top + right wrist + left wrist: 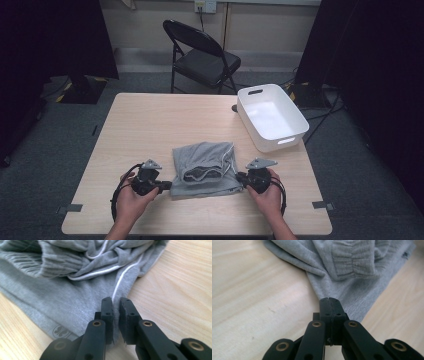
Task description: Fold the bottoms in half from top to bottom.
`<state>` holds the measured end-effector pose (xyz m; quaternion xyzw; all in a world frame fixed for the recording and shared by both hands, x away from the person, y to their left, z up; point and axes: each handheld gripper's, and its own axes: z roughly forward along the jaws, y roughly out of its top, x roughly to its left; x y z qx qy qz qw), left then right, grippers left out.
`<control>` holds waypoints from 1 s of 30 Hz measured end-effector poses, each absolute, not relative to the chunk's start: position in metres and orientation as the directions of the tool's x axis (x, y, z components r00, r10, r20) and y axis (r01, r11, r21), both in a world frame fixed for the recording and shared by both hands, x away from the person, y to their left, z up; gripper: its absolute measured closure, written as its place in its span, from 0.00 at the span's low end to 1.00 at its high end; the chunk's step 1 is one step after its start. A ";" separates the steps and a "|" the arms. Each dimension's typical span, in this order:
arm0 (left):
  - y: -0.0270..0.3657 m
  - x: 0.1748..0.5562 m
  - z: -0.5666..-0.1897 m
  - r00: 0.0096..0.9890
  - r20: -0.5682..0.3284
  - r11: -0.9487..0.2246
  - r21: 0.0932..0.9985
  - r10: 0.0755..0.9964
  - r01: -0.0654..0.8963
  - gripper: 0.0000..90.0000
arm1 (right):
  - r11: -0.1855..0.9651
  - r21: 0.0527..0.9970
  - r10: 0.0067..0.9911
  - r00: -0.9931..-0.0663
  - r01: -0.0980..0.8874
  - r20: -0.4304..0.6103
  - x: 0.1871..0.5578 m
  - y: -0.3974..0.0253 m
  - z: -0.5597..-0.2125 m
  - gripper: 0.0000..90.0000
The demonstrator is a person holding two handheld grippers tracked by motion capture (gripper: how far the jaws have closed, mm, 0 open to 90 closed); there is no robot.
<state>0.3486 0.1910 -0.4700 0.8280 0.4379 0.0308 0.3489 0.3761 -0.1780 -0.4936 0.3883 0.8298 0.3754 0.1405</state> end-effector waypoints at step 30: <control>0.186 0.407 -0.479 0.513 -0.152 -0.280 0.690 0.845 0.667 0.79 | 0.434 0.739 0.739 -0.673 0.516 0.036 0.373 -0.172 -0.497 0.77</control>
